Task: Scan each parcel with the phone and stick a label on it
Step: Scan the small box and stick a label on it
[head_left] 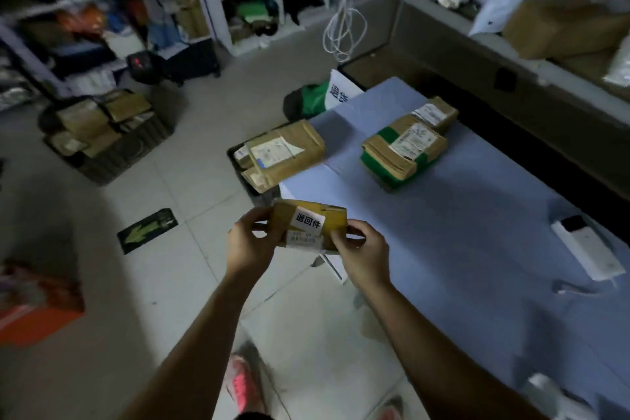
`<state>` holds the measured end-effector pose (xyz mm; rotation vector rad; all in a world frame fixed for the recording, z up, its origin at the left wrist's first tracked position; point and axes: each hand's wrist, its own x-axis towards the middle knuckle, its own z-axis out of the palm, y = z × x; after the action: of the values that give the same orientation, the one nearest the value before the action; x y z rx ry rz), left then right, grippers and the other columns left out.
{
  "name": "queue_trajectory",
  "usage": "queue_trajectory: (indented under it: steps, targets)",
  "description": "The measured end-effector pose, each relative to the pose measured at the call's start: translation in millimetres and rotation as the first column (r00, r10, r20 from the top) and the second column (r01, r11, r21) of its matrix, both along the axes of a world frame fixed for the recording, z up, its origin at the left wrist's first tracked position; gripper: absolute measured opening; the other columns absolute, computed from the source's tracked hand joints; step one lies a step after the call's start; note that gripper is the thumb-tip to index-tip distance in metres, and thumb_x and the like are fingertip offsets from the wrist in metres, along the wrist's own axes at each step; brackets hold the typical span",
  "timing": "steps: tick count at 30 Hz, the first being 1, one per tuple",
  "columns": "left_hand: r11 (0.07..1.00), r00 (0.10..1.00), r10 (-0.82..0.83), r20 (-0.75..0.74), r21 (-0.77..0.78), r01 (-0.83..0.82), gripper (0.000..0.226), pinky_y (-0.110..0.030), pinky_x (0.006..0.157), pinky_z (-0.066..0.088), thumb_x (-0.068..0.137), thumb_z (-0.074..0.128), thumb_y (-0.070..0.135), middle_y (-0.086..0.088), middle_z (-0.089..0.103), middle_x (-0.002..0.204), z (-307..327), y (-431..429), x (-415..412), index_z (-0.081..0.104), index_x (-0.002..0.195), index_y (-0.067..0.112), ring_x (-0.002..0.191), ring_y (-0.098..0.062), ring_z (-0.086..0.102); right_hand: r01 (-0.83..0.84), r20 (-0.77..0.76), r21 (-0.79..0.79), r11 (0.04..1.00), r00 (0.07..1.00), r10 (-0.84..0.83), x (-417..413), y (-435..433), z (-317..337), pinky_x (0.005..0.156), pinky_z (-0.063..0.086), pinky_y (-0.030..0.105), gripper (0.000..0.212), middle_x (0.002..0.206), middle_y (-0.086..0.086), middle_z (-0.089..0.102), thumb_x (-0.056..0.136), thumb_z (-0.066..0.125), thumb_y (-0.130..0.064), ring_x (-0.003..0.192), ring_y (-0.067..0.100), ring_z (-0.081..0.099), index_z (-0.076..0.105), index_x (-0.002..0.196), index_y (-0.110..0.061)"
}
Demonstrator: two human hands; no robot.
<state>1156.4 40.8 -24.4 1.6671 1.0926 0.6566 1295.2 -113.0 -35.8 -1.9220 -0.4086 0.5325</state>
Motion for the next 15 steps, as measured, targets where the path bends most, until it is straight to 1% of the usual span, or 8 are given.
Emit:
queue_trajectory:
  steps: [2, 4, 6, 8, 9, 11, 12, 15]
  targets:
    - [1.0, 1.0, 0.019, 0.014, 0.02, -0.019, 0.02, -0.02, 0.064, 0.057, 0.091, 0.072, 0.026, 0.008, 0.071, 0.103, -6.5, 56.3, -26.4, 0.073, 0.11, 0.02, 0.086, -0.003, 0.066, -0.027, 0.03, -0.028, 0.999, 0.999, 0.028, -23.8, 58.1, 3.2, 0.068, 0.054, 0.014, 0.017, 0.093, -0.015, 0.073, 0.083, 0.081, -0.028, 0.085, -0.002, 0.069, 0.072, 0.098, -0.028]
    - [0.998, 0.999, 0.028, 0.016, 0.051, -0.028, 0.023, -0.014, 0.063, 0.054, 0.092, 0.07, 0.03, 0.006, 0.064, 0.106, -11.5, 105.8, -49.5, 0.072, 0.113, 0.02, 0.09, -0.003, 0.065, -0.021, 0.047, -0.04, 0.999, 0.999, 0.023, -47.2, 108.8, 4.6, 0.072, 0.054, 0.015, 0.018, 0.093, -0.012, 0.075, 0.082, 0.081, -0.028, 0.086, 0.001, 0.07, 0.073, 0.097, -0.026]
    - [0.996, 0.999, 0.034, 0.009, 0.08, -0.034, 0.027, -0.019, 0.069, 0.056, 0.094, 0.068, 0.032, 0.006, 0.058, 0.107, -15.9, 159.2, -75.8, 0.07, 0.117, 0.02, 0.093, -0.005, 0.064, -0.029, 0.038, -0.056, 0.998, 0.999, 0.031, -74.6, 163.7, 4.2, 0.075, 0.055, 0.018, 0.019, 0.093, -0.01, 0.076, 0.082, 0.081, -0.029, 0.086, 0.003, 0.071, 0.074, 0.098, -0.022]
    - [0.993, 0.998, 0.031, -0.061, 0.117, -0.024, 0.033, -0.025, 0.079, 0.054, 0.095, 0.066, 0.033, 0.006, 0.053, 0.109, -19.0, 210.0, -98.9, 0.068, 0.124, 0.019, 0.096, -0.005, 0.059, -0.055, -0.001, -0.071, 0.996, 0.998, 0.055, -98.7, 214.4, 3.9, 0.08, 0.056, 0.022, 0.022, 0.096, -0.008, 0.077, 0.083, 0.08, -0.029, 0.09, 0.007, 0.071, 0.073, 0.102, -0.021]
    - [0.989, 0.993, 0.029, -0.113, 0.147, -0.012, 0.035, -0.026, 0.083, 0.051, 0.095, 0.065, 0.032, 0.007, 0.051, 0.11, -20.9, 229.5, -106.5, 0.067, 0.128, 0.02, 0.098, -0.007, 0.056, -0.071, -0.017, -0.082, 0.994, 0.997, 0.07, -107.2, 232.0, 4.3, 0.081, 0.055, 0.022, 0.024, 0.099, -0.007, 0.076, 0.084, 0.08, -0.029, 0.092, 0.008, 0.071, 0.073, 0.105, -0.02]
    - [0.982, 0.979, 0.023, -0.202, 0.19, 0.016, 0.037, -0.029, 0.089, 0.044, 0.096, 0.062, 0.033, 0.007, 0.048, 0.112, -24.8, 276.9, -116.5, 0.063, 0.132, 0.023, 0.103, -0.011, 0.045, -0.096, -0.055, -0.096, 0.991, 0.994, 0.091, -119.0, 275.3, 1.7, 0.076, 0.05, 0.014, 0.026, 0.101, -0.008, 0.075, 0.086, 0.079, -0.027, 0.093, 0.009, 0.069, 0.072, 0.11, -0.018]
    - [0.981, 0.975, 0.009, -0.223, 0.192, 0.035, 0.039, -0.03, 0.09, 0.044, 0.097, 0.06, 0.032, 0.007, 0.047, 0.112, -28.0, 301.4, -116.2, 0.061, 0.135, 0.024, 0.105, -0.012, 0.043, -0.105, -0.07, -0.104, 0.989, 0.993, 0.098, -120.2, 297.6, -1.5, 0.073, 0.046, 0.01, 0.026, 0.1, -0.009, 0.074, 0.087, 0.078, -0.025, 0.093, 0.008, 0.068, 0.072, 0.111, -0.019]
    - [0.982, 0.964, -0.071, -0.255, 0.154, 0.113, 0.042, -0.035, 0.094, 0.05, 0.098, 0.058, 0.027, 0.006, 0.047, 0.114, -38.5, 367.4, -102.9, 0.056, 0.139, 0.019, 0.109, -0.018, 0.049, -0.108, -0.095, -0.1, 0.989, 0.991, 0.099, -111.9, 360.8, -14.3, 0.07, 0.041, 0.006, 0.022, 0.094, -0.017, 0.072, 0.088, 0.077, -0.026, 0.087, -0.005, 0.065, 0.071, 0.109, -0.022]
